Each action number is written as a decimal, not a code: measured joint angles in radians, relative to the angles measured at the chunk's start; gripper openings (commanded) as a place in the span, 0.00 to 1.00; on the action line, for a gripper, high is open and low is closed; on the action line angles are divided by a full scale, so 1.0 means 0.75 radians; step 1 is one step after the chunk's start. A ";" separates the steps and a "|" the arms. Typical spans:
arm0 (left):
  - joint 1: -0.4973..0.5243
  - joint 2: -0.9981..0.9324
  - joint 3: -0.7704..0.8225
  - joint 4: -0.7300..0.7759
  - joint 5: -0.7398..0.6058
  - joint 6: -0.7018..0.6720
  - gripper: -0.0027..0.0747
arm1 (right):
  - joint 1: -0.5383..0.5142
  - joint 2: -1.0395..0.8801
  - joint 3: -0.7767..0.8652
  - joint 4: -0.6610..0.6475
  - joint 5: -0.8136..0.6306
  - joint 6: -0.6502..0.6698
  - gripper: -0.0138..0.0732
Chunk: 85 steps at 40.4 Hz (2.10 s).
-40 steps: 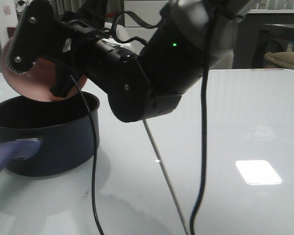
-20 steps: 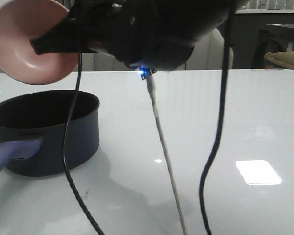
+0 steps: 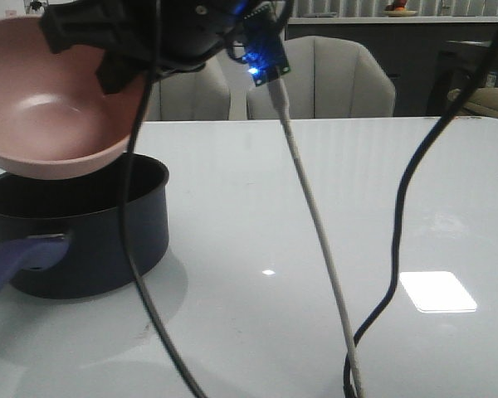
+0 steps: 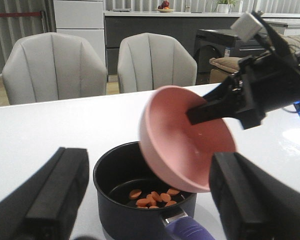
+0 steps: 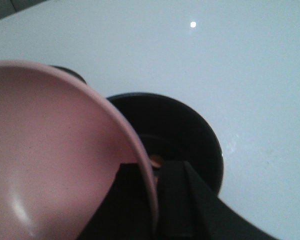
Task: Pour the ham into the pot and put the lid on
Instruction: 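Carry the empty bowl back and lower it onto the table, then open the right gripper and raise it away from the bowl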
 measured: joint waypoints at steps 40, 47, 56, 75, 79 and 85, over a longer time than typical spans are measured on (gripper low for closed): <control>0.000 0.000 0.000 0.000 0.000 0.000 0.72 | -0.650 -0.018 0.046 -0.485 0.721 0.491 0.32; 0.000 0.000 0.000 0.000 0.000 0.000 0.72 | -0.650 0.077 0.046 -0.485 0.719 0.539 0.39; 0.000 0.000 0.000 0.000 0.000 0.000 0.72 | -0.650 0.122 0.046 -0.485 0.687 0.598 0.53; 0.000 0.000 0.000 0.000 0.000 0.000 0.72 | -0.650 -0.008 0.046 -0.581 0.679 0.627 0.66; 0.000 0.000 0.000 0.000 0.000 0.000 0.72 | -0.650 -0.141 0.061 -0.596 0.665 0.627 0.66; 0.000 0.000 0.000 0.000 0.000 0.000 0.72 | -0.650 -0.382 0.130 -0.596 0.613 0.627 0.66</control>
